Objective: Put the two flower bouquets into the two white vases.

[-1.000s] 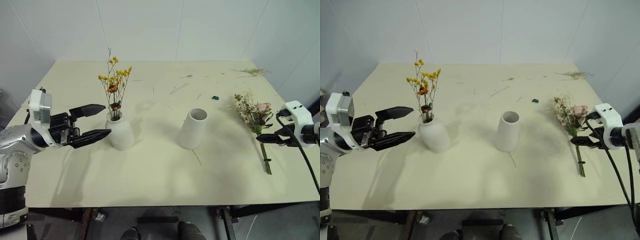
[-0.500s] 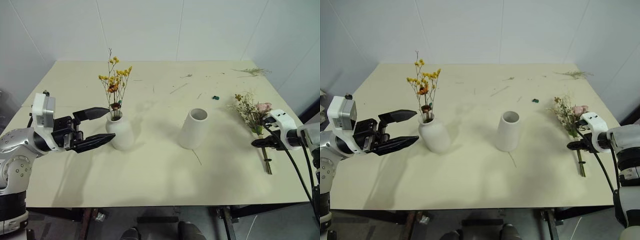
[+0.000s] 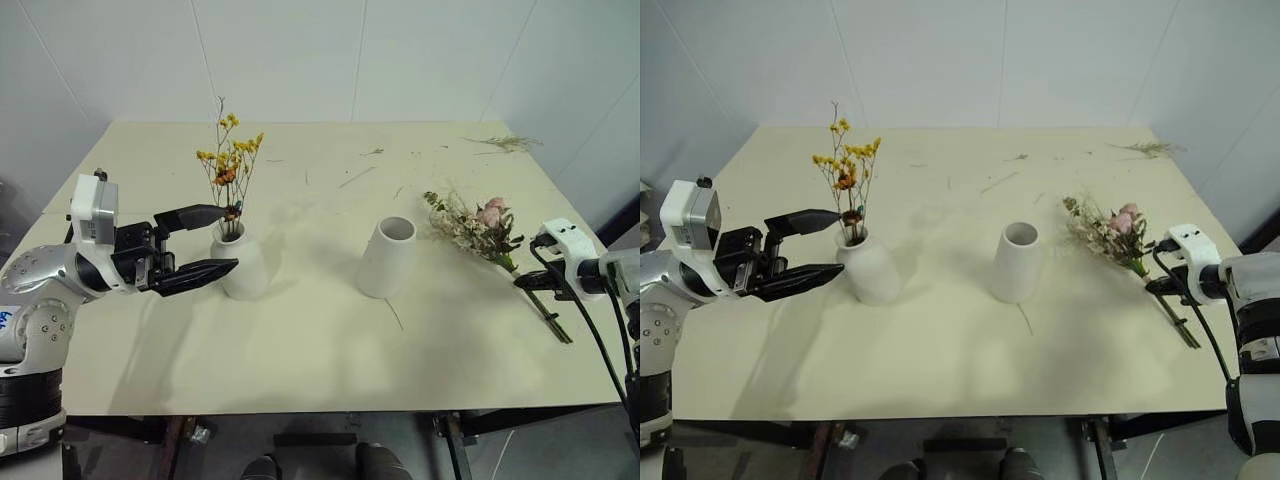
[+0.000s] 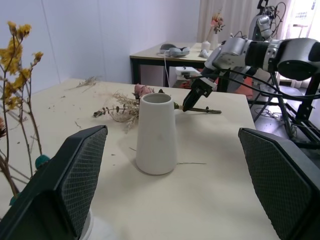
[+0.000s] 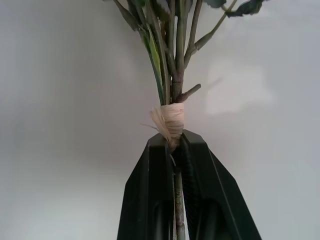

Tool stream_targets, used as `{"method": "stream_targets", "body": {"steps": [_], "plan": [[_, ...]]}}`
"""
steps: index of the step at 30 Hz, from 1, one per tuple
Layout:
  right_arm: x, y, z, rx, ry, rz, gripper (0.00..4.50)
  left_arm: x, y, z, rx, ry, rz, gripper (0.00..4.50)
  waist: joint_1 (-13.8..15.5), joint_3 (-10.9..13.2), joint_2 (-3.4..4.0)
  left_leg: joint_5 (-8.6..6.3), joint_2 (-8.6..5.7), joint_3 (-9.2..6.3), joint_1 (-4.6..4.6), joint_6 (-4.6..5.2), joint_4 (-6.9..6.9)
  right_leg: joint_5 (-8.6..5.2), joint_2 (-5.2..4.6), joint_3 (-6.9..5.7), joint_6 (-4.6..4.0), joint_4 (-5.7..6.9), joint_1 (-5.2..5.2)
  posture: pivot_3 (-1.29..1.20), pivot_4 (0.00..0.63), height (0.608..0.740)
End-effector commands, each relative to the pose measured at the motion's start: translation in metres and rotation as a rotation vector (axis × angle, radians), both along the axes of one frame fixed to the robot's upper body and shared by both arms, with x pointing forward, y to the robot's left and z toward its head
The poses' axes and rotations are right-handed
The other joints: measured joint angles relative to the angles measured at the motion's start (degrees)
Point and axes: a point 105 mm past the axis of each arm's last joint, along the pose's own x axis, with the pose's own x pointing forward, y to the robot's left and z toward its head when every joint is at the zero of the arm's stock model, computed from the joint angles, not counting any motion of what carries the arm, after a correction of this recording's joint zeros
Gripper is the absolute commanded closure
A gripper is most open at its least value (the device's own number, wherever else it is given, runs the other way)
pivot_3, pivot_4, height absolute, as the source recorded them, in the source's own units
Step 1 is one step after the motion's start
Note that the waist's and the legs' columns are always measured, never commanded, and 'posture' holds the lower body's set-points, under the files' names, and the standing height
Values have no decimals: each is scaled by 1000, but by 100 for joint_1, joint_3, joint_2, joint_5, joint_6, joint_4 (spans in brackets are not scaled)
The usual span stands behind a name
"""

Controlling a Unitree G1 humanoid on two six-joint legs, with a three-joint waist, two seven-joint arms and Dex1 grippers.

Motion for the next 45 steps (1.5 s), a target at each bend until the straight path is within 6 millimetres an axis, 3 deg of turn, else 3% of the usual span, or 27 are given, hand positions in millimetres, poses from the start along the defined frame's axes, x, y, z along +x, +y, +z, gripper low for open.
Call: {"method": "stream_targets", "body": {"steps": [1,4,7,15,21,31,40,45], "plan": [[1,42,85,119,-497,235,4481,2,-2,8,1,-39,-12,0,-14,0,1,0,0,0,1,0,0,0,0,1,1,2,0,0,150,740],[-13,70,130,312,-768,288,4481,7,-2,7,-10,-34,-16,0,-23,0,1,2,2,-1,4,-3,3,1,2,1,3,13,0,0,150,740],[-33,103,159,446,-941,380,4481,11,-3,7,-17,-29,-25,0,17,0,1,7,2,-11,4,-8,6,1,2,-2,3,26,1,0,150,740],[-67,155,187,676,-1047,553,4481,19,-5,9,-18,-29,-40,0,56,0,1,9,-2,-17,3,-6,7,1,1,-3,2,31,2,0,150,740],[-63,179,170,719,-989,580,4481,22,-8,10,-24,-37,-46,0,17,-1,2,10,0,-17,5,-5,6,1,2,-2,1,34,0,0,150,740],[-35,175,134,695,-980,501,4481,21,-11,12,-41,-51,-42,0,18,-1,2,11,-1,-16,7,-3,6,1,2,-2,1,39,0,0,150,740],[-38,190,111,754,-886,554,4481,18,-9,14,-45,-59,-22,0,19,-1,2,11,-1,-17,7,-3,5,1,2,-2,1,40,0,0,150,740],[-42,193,107,745,-875,576,2867,18,-8,15,-48,-62,-12,0,16,-1,2,11,-1,-17,8,-4,6,1,2,-2,1,41,-1,0,150,740]]}}
